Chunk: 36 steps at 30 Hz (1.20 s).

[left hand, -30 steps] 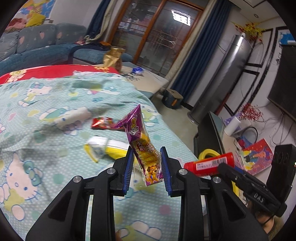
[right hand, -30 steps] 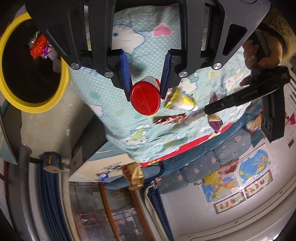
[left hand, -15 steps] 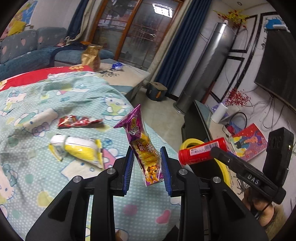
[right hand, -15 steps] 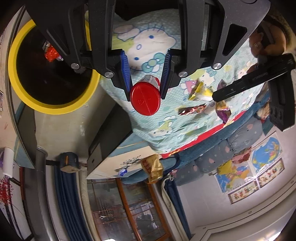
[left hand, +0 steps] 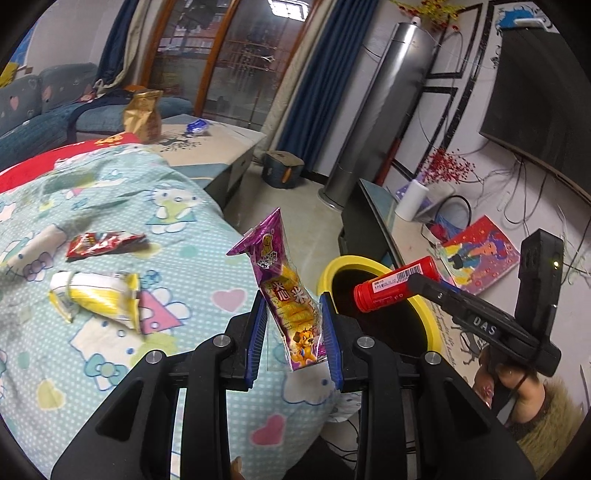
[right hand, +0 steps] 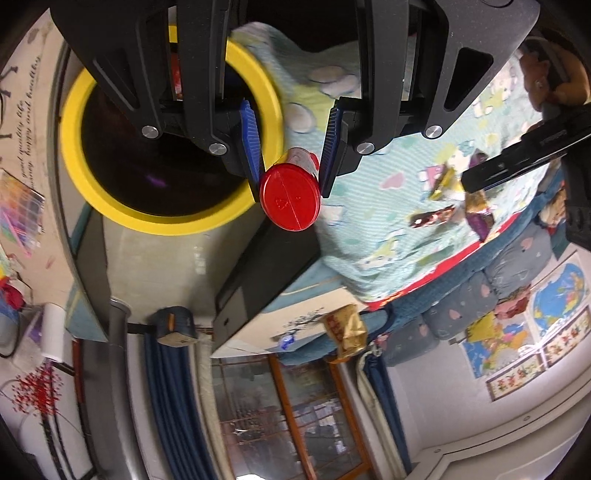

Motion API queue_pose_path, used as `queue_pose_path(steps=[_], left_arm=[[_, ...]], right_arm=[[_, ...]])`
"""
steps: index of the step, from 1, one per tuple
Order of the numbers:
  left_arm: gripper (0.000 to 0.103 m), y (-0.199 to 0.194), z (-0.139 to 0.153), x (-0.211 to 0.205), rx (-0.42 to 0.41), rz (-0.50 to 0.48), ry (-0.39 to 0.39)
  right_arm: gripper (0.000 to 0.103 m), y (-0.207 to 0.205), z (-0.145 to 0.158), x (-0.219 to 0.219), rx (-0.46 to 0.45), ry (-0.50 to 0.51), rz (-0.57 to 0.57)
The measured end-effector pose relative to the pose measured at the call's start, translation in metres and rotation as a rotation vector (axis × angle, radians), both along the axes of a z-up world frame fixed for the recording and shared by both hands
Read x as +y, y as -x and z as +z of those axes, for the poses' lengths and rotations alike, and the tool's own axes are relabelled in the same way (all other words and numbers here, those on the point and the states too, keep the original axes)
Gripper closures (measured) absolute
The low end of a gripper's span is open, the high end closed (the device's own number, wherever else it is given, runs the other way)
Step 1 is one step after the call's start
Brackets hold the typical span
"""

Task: Collect trash
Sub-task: 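Carry the snack stick and red tube over the yellow bin with both grippers, then open both grippers to drop the snack stick and red tube into the bin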

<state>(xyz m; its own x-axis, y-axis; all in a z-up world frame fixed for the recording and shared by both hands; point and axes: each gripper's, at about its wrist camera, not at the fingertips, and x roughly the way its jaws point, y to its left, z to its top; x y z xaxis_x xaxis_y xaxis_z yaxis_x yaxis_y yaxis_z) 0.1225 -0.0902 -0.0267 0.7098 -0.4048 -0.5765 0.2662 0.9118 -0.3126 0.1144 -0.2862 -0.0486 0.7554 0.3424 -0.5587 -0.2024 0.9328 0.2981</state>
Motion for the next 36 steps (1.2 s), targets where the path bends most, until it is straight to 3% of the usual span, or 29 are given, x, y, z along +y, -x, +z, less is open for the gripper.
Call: queue_pose_path(steps=[20,36], left_arm=[[0.075,-0.01,0.001,-0.073,-0.026,-0.16,-0.059],[0.075,-0.024,-0.02,-0.126,-0.005,-0.268,-0.095]], right_arm=[[0.079,-0.004,-0.005,-0.064,0.012,0.001,-0.175],[0.079,-0.004,-0.011,-0.103,0.041,-0.036,-0.286]])
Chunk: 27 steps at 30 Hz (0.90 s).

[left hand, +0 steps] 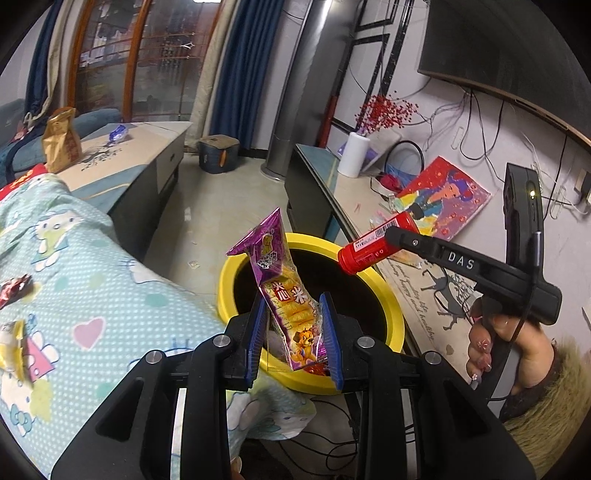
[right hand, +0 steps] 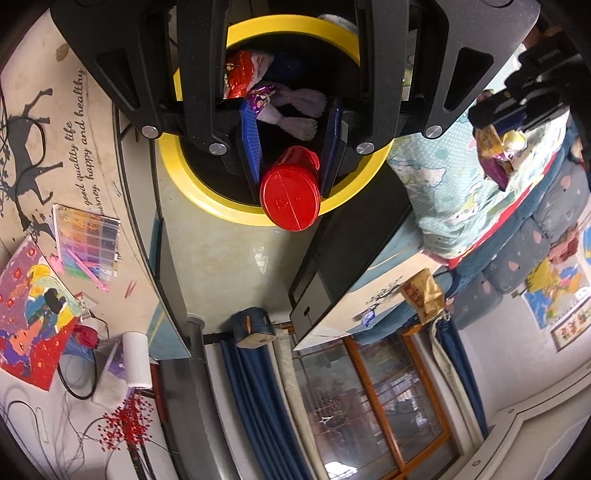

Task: Collect trash
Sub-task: 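Open both grippers to drop the snack stick and red tube into the bin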

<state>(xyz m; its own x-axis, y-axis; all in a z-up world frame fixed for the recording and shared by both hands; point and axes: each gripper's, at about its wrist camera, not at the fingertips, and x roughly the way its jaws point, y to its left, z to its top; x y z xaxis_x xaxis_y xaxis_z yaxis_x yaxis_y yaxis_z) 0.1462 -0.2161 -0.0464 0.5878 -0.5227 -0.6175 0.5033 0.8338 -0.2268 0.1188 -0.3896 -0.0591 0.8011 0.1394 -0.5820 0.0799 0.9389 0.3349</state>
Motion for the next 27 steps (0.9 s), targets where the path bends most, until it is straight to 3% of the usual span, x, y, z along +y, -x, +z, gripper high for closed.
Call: queue_pose_path(steps=[12,13,15,16,17,27], left_arm=[[0.073,-0.016,-0.023,-0.027,0.027,-0.049,-0.016],[0.07,-0.019,-0.026,-0.029,0.031,-0.056,-0.007],[0.039,-0.022,-0.03,-0.034,0.04,-0.077,-0.001],[0.011,-0.024,-0.032,-0.036,0.042,-0.086,-0.003],[0.007,-0.024,-0.032,-0.036,0.026,-0.079,-0.016],[0.007,-0.022,-0.022,0.01,0.019,0.103,-0.005]], right_arm=[[0.075,-0.002,-0.007,-0.018,0.012,-0.052,-0.03],[0.067,-0.002,-0.008,-0.02,0.015,-0.06,-0.033],[0.06,-0.002,-0.009,-0.024,0.013,-0.08,-0.044],[0.057,-0.002,-0.01,-0.026,0.015,-0.085,-0.051],[0.057,-0.002,-0.01,-0.027,0.017,-0.084,-0.056],[0.045,-0.005,-0.001,0.002,0.006,-0.002,0.015]])
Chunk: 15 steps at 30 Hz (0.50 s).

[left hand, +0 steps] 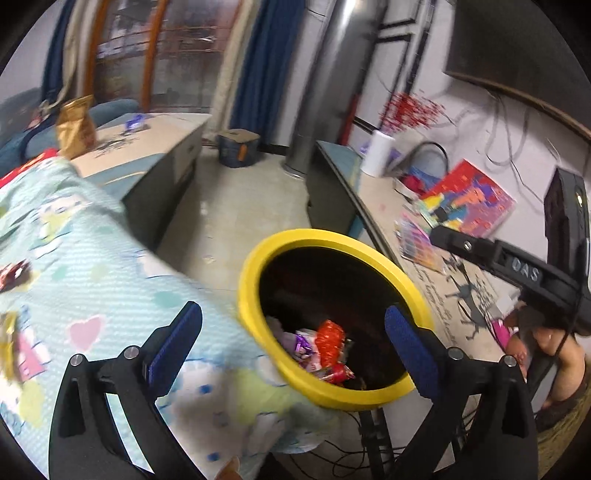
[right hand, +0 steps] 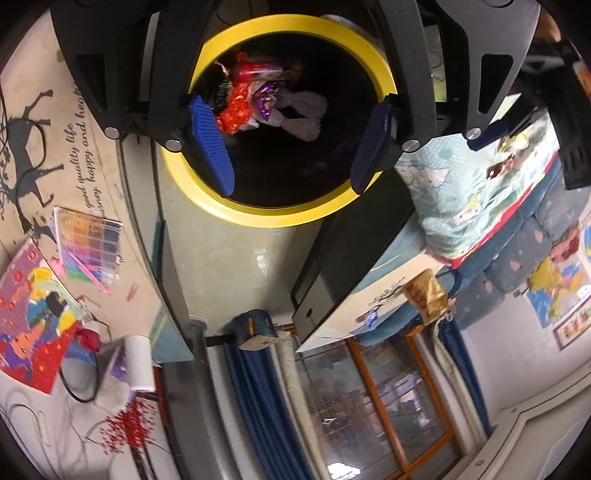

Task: Collect trash
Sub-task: 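Open both grippers to drop the snack stick and red tube into the bin, then move both open grippers back over the yellow bag and red wrapper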

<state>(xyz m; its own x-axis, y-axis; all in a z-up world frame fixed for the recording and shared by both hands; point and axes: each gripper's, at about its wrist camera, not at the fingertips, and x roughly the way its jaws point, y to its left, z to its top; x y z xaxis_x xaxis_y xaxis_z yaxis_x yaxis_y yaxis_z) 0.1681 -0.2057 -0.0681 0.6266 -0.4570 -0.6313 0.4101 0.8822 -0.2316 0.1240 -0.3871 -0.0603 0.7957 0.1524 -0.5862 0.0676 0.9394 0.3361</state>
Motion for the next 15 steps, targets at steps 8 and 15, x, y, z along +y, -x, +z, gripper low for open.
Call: queue_pose_path(steps=[8,15], left_arm=[[0.007,0.012,0.014,0.053,-0.042,0.156,-0.004],[0.007,0.024,0.023,0.1,-0.069,0.263,0.012]], right_arm=[[0.044,-0.001,0.008,0.037,-0.01,0.0,0.103],[0.043,0.002,0.017,0.072,-0.026,0.006,0.19]])
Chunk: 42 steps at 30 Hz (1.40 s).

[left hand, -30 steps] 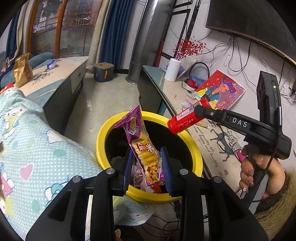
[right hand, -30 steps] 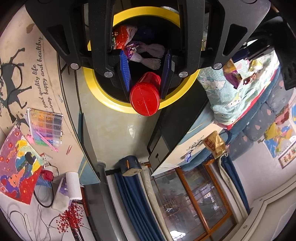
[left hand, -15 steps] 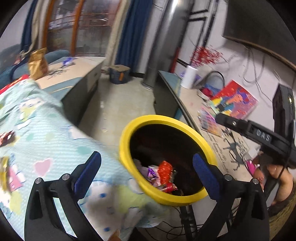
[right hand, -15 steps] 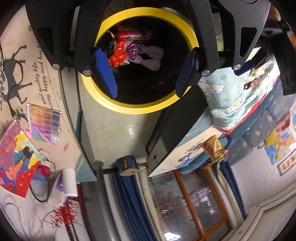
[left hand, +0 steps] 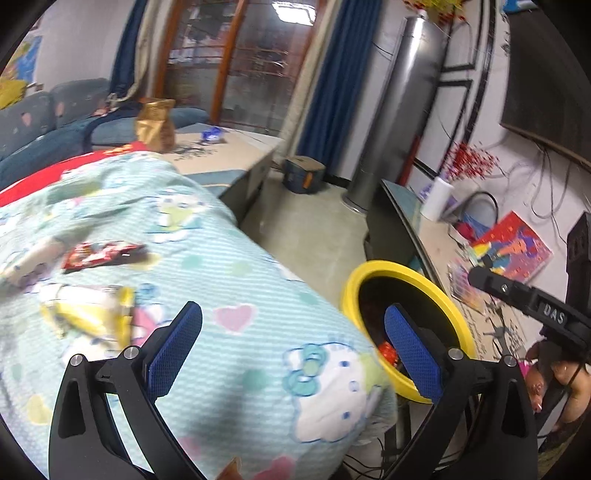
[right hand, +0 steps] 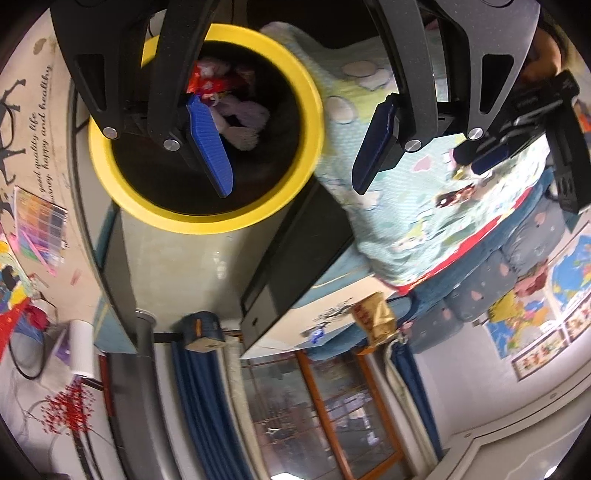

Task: Collect trash
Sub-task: 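Move both open grippers back over the yellow bag and red wrapper, then grasp the yellow-white snack bag with the left gripper while the right grasps the red wrapper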

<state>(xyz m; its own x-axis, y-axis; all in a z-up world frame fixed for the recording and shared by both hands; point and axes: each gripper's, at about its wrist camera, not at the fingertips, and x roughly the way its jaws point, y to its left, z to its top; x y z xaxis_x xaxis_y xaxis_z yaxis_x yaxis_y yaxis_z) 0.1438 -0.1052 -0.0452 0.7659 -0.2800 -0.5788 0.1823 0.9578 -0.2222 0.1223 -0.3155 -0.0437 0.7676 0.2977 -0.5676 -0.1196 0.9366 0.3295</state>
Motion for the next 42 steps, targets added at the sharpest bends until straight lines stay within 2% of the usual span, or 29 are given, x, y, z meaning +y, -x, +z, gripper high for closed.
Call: queue_pose_path(steps=[12,23,30,32,38,42], left_arm=[[0.007,0.01,0.013,0.066,-0.023,0.152,0.036],[0.007,0.018,0.004,0.127,0.009,0.292,0.078],[0.009,0.023,-0.008,0.152,0.05,0.322,0.128],[0.022,0.023,-0.013,0.156,0.066,0.317,0.151],[0.036,0.018,-0.023,0.156,0.109,0.274,0.221],[0.043,0.01,-0.031,0.15,0.144,0.239,0.262]], right_arm=[[0.043,0.005,0.013,0.058,-0.024,0.01,0.159],[0.04,-0.01,0.018,0.113,-0.027,0.032,0.284],[0.04,-0.036,0.023,0.153,-0.016,0.05,0.34],[0.04,-0.05,0.021,0.163,-0.001,0.046,0.351],[0.04,-0.085,0.015,0.194,0.044,0.051,0.39],[0.042,-0.104,0.01,0.219,0.067,0.071,0.427]])
